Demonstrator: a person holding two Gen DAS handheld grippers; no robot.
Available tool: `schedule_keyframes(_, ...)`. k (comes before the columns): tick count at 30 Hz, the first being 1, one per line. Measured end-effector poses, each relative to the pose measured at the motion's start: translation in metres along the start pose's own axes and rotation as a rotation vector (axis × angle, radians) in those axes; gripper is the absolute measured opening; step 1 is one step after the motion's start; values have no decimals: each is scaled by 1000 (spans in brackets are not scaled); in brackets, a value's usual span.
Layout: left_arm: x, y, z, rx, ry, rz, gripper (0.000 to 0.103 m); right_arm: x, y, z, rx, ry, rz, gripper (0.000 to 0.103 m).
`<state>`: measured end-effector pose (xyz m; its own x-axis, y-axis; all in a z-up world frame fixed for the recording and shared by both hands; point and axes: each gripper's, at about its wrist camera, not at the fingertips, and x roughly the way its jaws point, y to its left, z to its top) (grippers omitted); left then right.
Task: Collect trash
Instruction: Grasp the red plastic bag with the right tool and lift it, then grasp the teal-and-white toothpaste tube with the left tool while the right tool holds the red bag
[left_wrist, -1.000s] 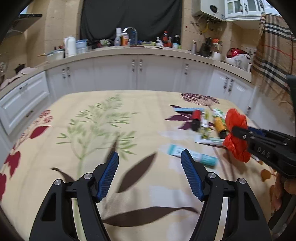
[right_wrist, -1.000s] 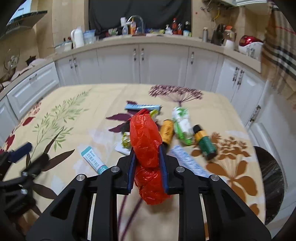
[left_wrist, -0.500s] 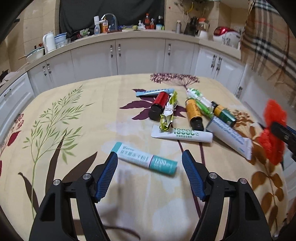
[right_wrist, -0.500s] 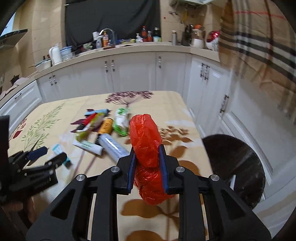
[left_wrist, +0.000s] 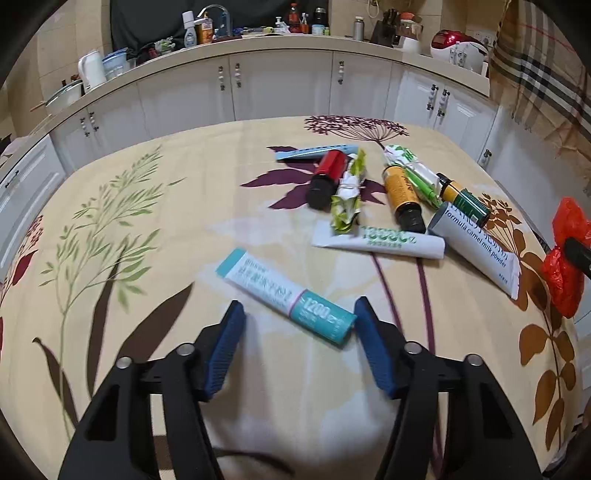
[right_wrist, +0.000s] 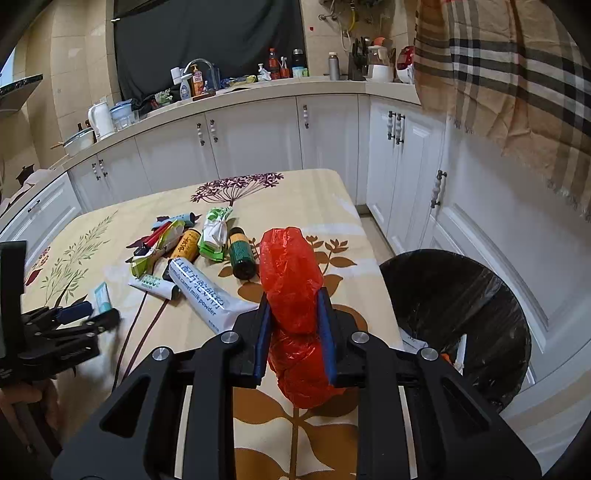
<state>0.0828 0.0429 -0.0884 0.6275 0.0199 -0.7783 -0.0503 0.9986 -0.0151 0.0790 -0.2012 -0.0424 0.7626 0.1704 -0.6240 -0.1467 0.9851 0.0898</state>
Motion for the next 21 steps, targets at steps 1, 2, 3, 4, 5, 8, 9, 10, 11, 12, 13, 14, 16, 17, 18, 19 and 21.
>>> schedule_keyframes(1,-3,4,-4,0,0,1,59,0,0,-1,1,2,1,23)
schedule_keyframes(2,-3,6,-5,1,3,-2,58,0,0,-1,1,3,1,23)
schedule_keyframes(3,-6,8,-7,3,2,-6,57,0,1,-2,-1,5,0,23)
schedule_keyframes(4,-8,10,-9,4,2,-3,57,1,2,-2,-2,7,0,23)
schedule_keyframes(5,-11,12,-12,8,2,2,57,1,3,-3,-3,9,1,23)
schedule_keyframes(8,-17,20,-18,1,1,10,57,1,5,-4,-4,14,3,23)
schedule_keyframes(9,-20,22,-18,-6,-5,1,57,1,6,-5,-4,14,5,23)
schedule_keyframes(10,-22,22,-17,-10,-12,-7,57,0,7,-5,-3,14,5,23)
schedule_keyframes(11,-24,21,-15,-9,-24,-13,57,0,8,-5,-3,13,4,23)
schedule_keyframes(12,-25,19,-13,-5,-35,-16,57,-1,8,-5,-4,12,3,23)
schedule_keyframes(13,-24,17,-11,1,-44,-17,57,-1,8,-5,-4,11,1,23)
schedule_keyframes(14,-21,14,-8,4,-46,-16,57,-1,8,-5,-3,11,1,23)
schedule_keyframes(16,-14,12,-3,5,-40,-19,57,-2,9,-5,-3,11,-1,23)
schedule_keyframes(17,-11,13,-3,4,-34,-16,55,-3,9,-5,-2,10,-2,23)
schedule_keyframes(18,-9,14,-2,2,-29,-15,45,-4,9,-5,-2,9,-2,23)
schedule_keyframes(19,-7,15,-2,-1,-21,-19,40,-6,10,-5,-4,6,-3,23)
schedule_keyframes(21,-5,18,-3,-11,-10,-35,22,-9,11,-4,-9,-1,-6,23)
